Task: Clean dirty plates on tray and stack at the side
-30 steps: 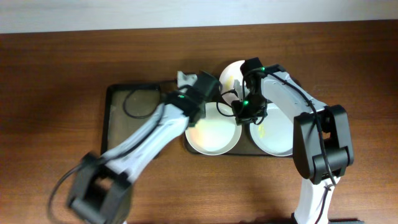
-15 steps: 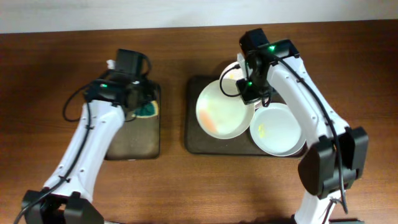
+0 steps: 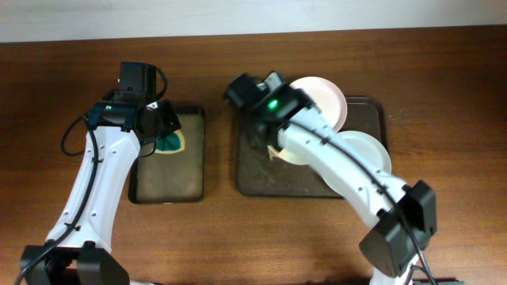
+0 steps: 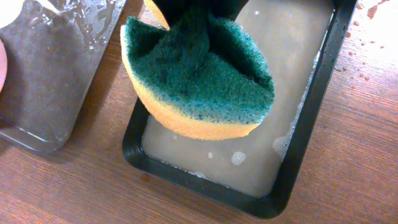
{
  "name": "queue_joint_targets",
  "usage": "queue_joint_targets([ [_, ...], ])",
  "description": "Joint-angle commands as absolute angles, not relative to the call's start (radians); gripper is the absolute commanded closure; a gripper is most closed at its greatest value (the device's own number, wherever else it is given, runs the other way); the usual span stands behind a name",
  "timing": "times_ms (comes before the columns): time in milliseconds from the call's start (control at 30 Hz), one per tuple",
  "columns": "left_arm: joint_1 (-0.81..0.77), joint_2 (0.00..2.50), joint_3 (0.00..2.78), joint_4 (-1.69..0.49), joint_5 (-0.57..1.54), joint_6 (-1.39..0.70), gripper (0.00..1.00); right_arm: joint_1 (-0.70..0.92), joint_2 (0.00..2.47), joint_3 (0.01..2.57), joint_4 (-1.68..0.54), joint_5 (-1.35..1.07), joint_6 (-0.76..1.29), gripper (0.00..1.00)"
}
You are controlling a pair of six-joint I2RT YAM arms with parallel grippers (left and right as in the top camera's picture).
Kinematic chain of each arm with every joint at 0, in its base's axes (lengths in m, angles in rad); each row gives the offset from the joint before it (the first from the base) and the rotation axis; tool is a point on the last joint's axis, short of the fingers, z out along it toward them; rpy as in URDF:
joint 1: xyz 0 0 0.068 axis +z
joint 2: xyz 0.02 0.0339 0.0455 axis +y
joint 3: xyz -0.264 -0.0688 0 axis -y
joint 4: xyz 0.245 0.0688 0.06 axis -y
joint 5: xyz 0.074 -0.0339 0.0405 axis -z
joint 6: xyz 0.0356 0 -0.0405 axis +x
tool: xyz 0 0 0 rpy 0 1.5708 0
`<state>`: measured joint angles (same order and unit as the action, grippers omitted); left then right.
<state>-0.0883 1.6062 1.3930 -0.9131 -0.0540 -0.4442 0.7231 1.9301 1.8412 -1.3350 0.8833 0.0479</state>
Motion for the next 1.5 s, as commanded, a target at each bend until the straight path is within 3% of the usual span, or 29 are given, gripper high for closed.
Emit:
queue_joint_targets([
  [0, -0.082, 1.604, 1.392, -0.911, -0.041, -0.420, 1.00, 0.815, 1.914, 1.863, -1.328, 1.232, 0.059, 0.96],
  [267, -0.082, 1.604, 1.391, -0.915, -0.041, -0.420, 1.00, 0.867, 1.914, 1.863, -1.276, 1.311, 0.061, 0.96],
  [400, -0.082, 1.604, 1.390, -0.915, -0.041, -0.420, 1.00, 0.809, 1.914, 1.863, -1.203, 1.060, 0.061, 0.96],
  [600, -0.082, 1.604, 1.390, -0.915, -0.045, -0.390, 1.00, 0.529, 1.917, 1.862, -1.174, 0.385, 0.061, 0.96],
  [833, -0.082, 1.604, 1.390, -0.914, -0.047, -0.391, 1.00, -0.015, 1.920, 1.843, -1.250, -0.160, 0.060, 0.96],
  [1167, -0.082, 1.604, 1.390, -0.915, -0.047, -0.391, 1.00, -0.562, 1.924, 1.612, -1.004, -0.192, 0.201, 0.96],
  [1467, -0.082, 1.604, 1.390, -0.918, -0.047, -0.391, 1.00, -0.702, 1.925, 1.358, -0.710, -0.191, 0.312, 0.96],
])
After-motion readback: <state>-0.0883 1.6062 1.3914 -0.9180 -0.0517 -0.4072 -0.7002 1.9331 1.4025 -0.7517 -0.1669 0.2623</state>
